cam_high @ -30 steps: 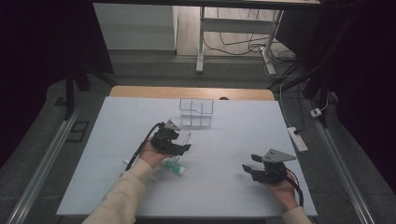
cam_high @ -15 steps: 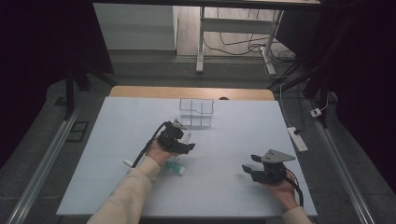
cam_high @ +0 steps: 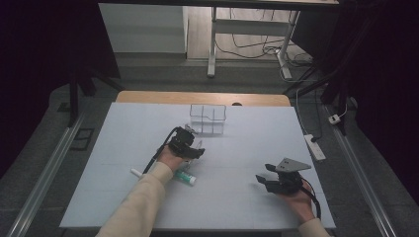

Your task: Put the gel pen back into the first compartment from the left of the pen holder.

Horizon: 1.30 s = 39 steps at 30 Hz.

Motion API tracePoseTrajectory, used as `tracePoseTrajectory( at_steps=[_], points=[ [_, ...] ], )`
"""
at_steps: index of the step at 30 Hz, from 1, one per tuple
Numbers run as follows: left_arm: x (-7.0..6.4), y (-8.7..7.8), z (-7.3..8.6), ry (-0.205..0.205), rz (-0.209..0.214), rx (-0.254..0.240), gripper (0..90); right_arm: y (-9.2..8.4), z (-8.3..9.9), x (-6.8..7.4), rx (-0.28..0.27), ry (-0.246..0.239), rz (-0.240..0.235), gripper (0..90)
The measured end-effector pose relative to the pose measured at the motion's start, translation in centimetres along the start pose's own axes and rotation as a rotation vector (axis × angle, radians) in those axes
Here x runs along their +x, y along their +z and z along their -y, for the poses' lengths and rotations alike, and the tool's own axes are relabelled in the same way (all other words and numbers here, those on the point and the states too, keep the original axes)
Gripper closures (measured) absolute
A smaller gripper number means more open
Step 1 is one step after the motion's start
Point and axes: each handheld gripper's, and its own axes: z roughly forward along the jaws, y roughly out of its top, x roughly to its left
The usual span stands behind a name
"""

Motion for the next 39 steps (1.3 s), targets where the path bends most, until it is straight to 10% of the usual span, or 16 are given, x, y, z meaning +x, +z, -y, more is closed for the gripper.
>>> tracePoseTrajectory(
  at_steps=[39],
  points=[
    [-0.2,1.7,-0.5,0.007,-0.047,0.103,73.8,0.2,0.1,-0.3,0.025,-0.009,0.029,39.6]
  ],
)
